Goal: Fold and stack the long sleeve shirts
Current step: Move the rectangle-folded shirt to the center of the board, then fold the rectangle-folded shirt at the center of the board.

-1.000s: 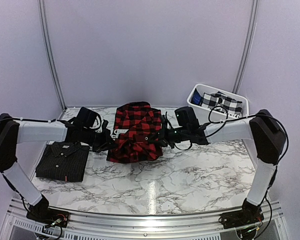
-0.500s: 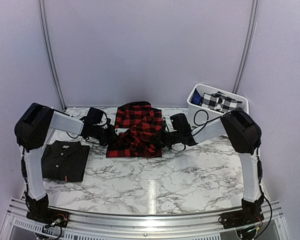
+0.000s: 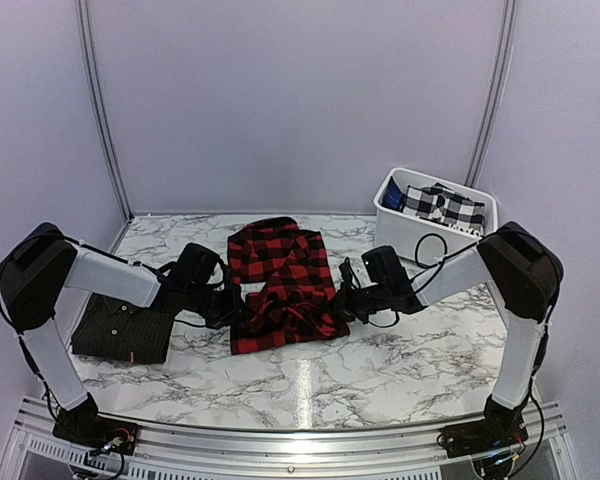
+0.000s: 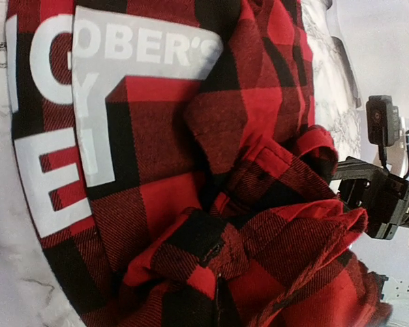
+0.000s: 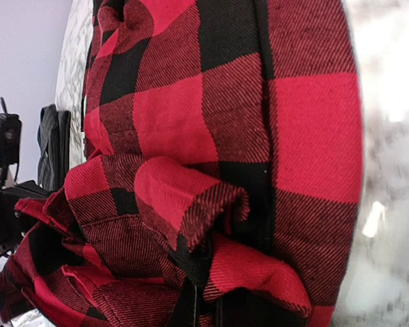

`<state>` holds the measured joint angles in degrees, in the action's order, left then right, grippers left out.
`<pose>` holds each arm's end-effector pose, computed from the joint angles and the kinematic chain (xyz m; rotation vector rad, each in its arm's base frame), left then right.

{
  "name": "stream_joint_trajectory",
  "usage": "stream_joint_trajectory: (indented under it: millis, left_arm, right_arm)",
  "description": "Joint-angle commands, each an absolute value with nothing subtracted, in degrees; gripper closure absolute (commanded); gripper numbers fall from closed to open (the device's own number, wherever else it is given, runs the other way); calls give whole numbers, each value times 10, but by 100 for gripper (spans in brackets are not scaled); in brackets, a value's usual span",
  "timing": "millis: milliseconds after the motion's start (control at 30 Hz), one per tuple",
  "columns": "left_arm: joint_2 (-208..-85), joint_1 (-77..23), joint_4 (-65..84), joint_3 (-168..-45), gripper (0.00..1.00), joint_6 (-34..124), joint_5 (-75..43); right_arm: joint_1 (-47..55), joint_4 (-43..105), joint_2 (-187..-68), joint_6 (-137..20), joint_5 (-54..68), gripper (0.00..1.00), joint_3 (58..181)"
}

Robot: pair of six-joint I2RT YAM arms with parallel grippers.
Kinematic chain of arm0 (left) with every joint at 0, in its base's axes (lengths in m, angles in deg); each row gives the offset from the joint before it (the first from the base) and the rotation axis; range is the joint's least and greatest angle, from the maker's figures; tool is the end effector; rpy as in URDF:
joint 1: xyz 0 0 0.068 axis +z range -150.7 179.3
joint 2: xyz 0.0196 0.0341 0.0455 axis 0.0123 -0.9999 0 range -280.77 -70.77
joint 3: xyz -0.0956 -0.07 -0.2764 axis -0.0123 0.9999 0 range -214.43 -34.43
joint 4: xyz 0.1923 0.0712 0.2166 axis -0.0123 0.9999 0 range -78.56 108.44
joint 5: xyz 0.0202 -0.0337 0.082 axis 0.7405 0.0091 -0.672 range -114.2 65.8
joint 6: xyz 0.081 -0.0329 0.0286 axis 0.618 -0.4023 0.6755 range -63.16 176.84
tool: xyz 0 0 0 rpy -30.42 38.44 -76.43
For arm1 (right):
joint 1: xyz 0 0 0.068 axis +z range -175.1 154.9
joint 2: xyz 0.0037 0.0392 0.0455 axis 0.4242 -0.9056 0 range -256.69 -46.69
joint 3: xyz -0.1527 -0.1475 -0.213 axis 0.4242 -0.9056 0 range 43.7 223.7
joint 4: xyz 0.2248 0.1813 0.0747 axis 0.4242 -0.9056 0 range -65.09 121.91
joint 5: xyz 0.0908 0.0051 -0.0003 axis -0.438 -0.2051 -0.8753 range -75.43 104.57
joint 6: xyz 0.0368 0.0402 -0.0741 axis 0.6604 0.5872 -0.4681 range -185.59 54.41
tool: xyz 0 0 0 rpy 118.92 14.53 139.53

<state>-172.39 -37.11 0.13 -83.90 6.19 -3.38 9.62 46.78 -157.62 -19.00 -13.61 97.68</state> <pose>0.3165 -0.2700 0.1140 -0.1025 2.5296 -1.1306 0.3384 0.2820 0.0832 -0.0191 2.5567 1.2194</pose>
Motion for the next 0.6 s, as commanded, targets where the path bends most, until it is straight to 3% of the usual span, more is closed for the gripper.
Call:
stream_joint_trajectory:
  millis: [0,433,500,567]
  left_arm:
    - [-1677,-377,4,-823,100,29,-75]
    - [-1733,-360,30,-889,100,59,-79]
    - [-1739,-353,35,-895,95,64,-75]
    - [-1732,-347,41,-896,82,70,-79]
  right_arm:
    - [108,435,-1531,-212,-137,100,951]
    - [92,425,-1568,-213,-137,100,1032]
    - [91,432,-1564,-210,-137,91,1031]
    - [90,427,-1552,-212,-130,79,1029]
